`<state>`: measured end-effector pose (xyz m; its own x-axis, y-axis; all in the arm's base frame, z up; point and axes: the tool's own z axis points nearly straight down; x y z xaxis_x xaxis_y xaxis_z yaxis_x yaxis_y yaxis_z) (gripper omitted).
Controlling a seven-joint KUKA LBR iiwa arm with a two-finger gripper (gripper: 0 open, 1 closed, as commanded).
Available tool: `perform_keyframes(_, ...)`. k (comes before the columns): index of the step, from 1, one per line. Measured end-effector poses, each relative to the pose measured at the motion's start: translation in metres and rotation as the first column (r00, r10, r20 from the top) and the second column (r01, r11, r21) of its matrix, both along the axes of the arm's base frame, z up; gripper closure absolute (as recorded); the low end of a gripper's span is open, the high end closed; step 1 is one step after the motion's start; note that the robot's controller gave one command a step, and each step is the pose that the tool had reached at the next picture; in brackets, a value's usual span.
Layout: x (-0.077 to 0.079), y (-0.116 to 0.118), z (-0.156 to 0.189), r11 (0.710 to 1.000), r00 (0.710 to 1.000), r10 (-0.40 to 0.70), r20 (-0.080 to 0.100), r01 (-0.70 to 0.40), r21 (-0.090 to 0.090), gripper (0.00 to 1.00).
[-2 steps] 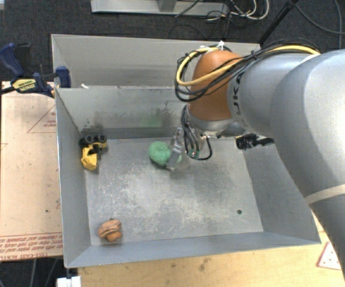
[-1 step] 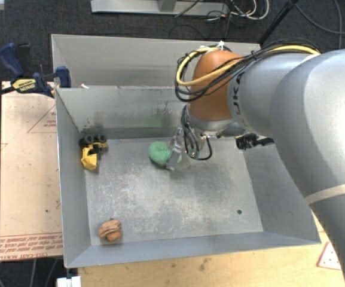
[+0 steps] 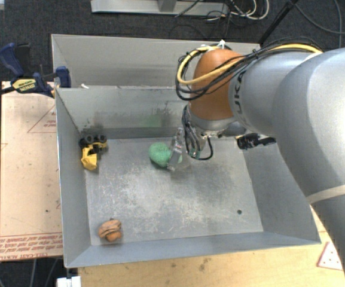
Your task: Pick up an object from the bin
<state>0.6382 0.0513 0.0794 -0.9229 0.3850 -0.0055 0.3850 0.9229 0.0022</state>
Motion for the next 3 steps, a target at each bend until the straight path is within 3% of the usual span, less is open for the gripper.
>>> perform_keyframes(1, -0.002, 0.0, 0.019, 1.0, 1.0, 0.0, -0.011, 0.0, 0.0, 1.0)
perform_keyframes(3, -0.001, 0.0, 0.059, 1.0, 1.0, 0.002, -0.004, -0.002, 0.001, 1.0)
